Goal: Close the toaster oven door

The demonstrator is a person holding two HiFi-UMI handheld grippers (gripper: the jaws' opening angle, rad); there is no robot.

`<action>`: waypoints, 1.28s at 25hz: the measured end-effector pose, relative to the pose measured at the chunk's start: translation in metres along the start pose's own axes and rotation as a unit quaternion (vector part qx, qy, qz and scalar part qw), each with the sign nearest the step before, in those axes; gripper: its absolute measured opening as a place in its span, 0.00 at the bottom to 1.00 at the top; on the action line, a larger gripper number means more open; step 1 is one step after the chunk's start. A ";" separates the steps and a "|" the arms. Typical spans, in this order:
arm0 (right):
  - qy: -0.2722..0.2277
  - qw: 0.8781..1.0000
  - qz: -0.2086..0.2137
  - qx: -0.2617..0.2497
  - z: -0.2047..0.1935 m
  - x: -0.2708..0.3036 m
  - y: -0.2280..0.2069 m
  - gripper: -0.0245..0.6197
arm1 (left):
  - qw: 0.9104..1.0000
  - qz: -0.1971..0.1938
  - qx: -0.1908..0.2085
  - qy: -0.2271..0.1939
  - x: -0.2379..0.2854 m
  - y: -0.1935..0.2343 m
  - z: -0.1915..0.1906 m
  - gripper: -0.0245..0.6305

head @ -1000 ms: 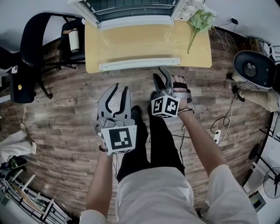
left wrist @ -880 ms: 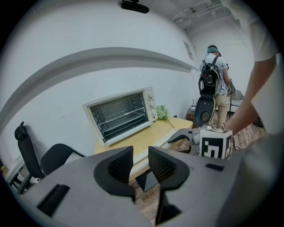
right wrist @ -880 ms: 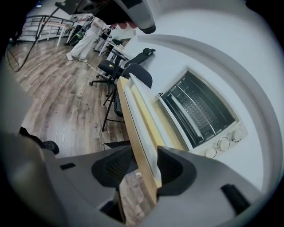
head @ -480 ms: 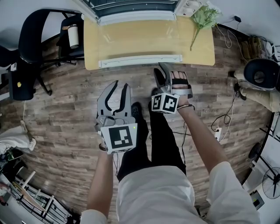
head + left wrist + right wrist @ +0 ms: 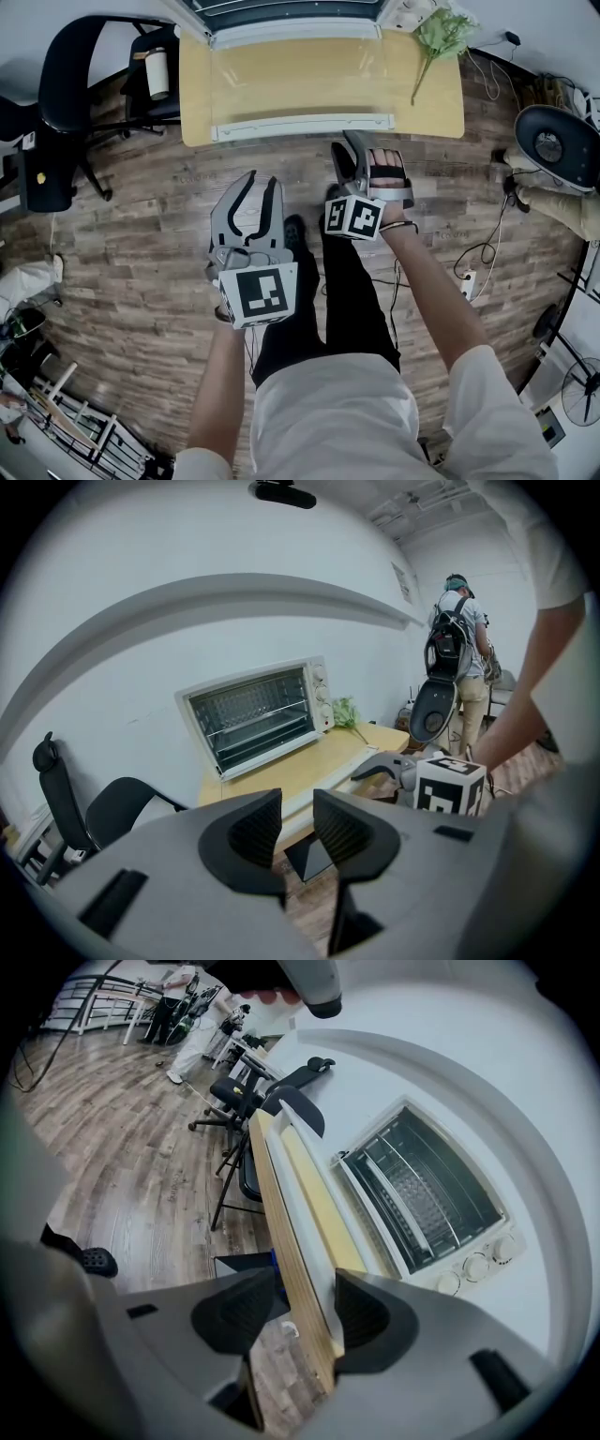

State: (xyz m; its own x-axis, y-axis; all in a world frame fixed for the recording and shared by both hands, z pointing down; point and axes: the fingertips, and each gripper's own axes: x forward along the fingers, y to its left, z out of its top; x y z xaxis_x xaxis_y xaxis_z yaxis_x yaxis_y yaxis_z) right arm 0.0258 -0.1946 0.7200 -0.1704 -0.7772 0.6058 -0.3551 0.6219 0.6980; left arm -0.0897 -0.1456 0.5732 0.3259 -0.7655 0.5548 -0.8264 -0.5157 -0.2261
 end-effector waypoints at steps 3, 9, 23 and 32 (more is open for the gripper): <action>-0.004 1.000 -0.004 0.003 -0.001 -0.005 -0.004 0.33 | 1.000 0.003 0.001 -0.001 -0.001 -0.002 0.004 0.17; -0.014 1.000 -0.017 0.011 0.007 -0.013 -0.018 0.32 | 1.000 0.007 0.000 -0.004 -0.003 -0.001 0.008 0.17; -0.016 0.999 -0.036 0.021 0.017 -0.019 -0.038 0.24 | 1.000 0.010 0.002 -0.012 -0.010 0.003 0.014 0.17; -0.012 0.999 -0.038 0.014 0.018 -0.020 -0.042 0.19 | 1.000 0.012 -0.001 -0.016 -0.011 0.007 0.017 0.17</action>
State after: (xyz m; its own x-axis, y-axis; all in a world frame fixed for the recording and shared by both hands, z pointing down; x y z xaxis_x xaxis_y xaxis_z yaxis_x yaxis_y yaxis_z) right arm 0.0277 -0.2075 0.6716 -0.1635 -0.8246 0.5415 -0.3943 0.5578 0.7304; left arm -0.0912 -0.1468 0.5520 0.3196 -0.7899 0.5233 -0.8356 -0.4954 -0.2374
